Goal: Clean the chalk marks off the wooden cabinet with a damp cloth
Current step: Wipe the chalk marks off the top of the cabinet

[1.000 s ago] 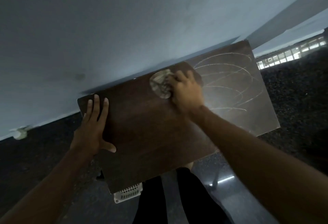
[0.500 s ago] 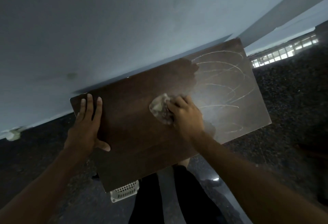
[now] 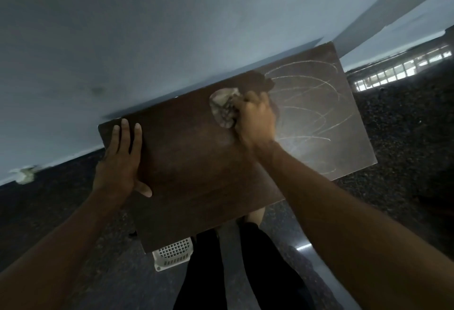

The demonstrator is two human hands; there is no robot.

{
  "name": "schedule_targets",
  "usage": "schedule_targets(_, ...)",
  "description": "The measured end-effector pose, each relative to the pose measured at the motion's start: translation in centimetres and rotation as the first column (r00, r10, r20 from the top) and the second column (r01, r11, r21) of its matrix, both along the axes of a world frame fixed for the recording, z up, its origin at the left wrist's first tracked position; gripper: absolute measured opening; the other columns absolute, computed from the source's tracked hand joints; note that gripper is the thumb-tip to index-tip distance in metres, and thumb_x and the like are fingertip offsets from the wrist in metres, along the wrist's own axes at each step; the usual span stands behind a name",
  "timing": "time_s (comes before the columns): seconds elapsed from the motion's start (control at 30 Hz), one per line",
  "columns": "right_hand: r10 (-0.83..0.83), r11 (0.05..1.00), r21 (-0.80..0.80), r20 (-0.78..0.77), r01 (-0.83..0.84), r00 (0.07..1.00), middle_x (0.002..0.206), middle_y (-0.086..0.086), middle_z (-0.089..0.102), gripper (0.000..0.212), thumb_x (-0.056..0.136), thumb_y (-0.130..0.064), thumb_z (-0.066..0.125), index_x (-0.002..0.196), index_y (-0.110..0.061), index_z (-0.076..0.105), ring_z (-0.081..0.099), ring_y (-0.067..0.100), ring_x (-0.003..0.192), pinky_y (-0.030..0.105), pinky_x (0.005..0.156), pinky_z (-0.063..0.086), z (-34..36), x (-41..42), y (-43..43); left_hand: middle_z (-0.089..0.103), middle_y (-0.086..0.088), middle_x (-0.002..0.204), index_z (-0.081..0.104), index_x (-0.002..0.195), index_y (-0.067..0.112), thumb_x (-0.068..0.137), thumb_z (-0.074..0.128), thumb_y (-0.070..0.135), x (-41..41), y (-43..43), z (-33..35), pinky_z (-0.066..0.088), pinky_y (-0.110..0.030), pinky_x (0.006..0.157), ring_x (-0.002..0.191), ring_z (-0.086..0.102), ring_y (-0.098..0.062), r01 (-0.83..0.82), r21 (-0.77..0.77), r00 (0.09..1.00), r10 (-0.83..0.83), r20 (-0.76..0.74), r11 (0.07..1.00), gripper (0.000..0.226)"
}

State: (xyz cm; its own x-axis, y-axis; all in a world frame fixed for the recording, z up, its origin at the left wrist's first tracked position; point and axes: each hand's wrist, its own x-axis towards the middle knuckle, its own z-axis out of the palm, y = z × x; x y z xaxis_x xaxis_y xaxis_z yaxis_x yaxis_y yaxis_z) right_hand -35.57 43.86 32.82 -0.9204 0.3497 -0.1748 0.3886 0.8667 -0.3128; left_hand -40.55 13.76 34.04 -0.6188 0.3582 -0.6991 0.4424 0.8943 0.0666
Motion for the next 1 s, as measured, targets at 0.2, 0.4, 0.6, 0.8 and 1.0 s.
schedule_targets(0.2, 0.417, 0.898, -0.146, -0.019, -0.415, 0.909, 0.106, 0.003, 0.066, 0.046, 0.065, -0.016, 0.083, 0.110, -0.016, 0.072, 0.057, 0.030, 0.097, 0.036, 0.066, 0.056, -0.5, 10.1, -4.9, -0.038, -0.005, 0.158, -0.022, 0.154, 0.017, 0.032, 0.092, 0.058, 0.4, -0.1, 0.4, 0.044, -0.067, 0.101, 0.150, -0.023, -0.027, -0.024, -0.003, 1.000, 0.024, -0.011, 1.000, 0.172)
schedule_targets(0.4, 0.471, 0.882, -0.006, -0.040, -0.471, 0.881, 0.108, 0.008, 0.068, 0.038, 0.076, -0.015, 0.073, 0.114, -0.013, 0.071, 0.050, 0.028, 0.099, 0.035, 0.063, 0.053, -0.5, 12.1, 2.8, -0.038, -0.001, 0.157, -0.020, 0.155, 0.019, 0.042, 0.092, 0.054, 1.0, -0.6, 0.4, 0.042, -0.068, 0.102, 0.150, -0.023, -0.024, -0.063, 0.006, 0.998, 0.063, -0.018, 0.998, 0.163)
schedule_targets(0.6, -0.128, 0.992, 0.018, 0.003, 0.128, 0.992, 0.128, 0.011, 0.064, 0.046, 0.091, -0.008, 0.061, 0.135, -0.017, 0.055, 0.049, 0.035, 0.117, 0.043, 0.083, 0.051, -1.0, 3.0, 1.3, -0.038, -0.009, 0.157, -0.022, 0.154, 0.013, 0.044, 0.092, 0.050, 1.0, -0.1, 0.4, 0.043, -0.063, 0.105, 0.149, -0.025, -0.029, -0.046, -0.006, 0.999, 0.046, -0.014, 0.999, 0.162)
schedule_targets(0.8, 0.159, 0.987, -0.021, -0.042, -0.160, 0.986, 0.128, 0.008, 0.066, 0.057, 0.077, -0.013, 0.074, 0.132, -0.014, 0.060, 0.058, 0.035, 0.110, 0.049, 0.090, 0.055, -0.9, 4.3, -7.5, -0.041, -0.012, 0.156, -0.026, 0.153, 0.011, 0.050, 0.093, 0.046, 1.2, 0.8, 1.1, 0.042, -0.062, 0.104, 0.148, -0.027, -0.031, -0.055, -0.061, 0.998, 0.055, 0.007, 0.997, 0.161)
schedule_targets(1.0, 0.423, 0.905, 0.083, -0.092, -0.417, 0.901, 0.139, 0.013, 0.058, 0.045, 0.083, -0.015, 0.062, 0.127, -0.010, 0.065, 0.049, 0.030, 0.124, 0.045, 0.092, 0.053, -2.0, 11.8, -3.9, -0.046, -0.011, 0.152, -0.030, 0.151, 0.012, 0.051, 0.094, 0.044, 1.1, 0.8, 0.8, 0.038, -0.063, 0.107, 0.148, -0.028, -0.033, -0.059, -0.065, 0.998, 0.061, 0.034, 0.996, 0.162)
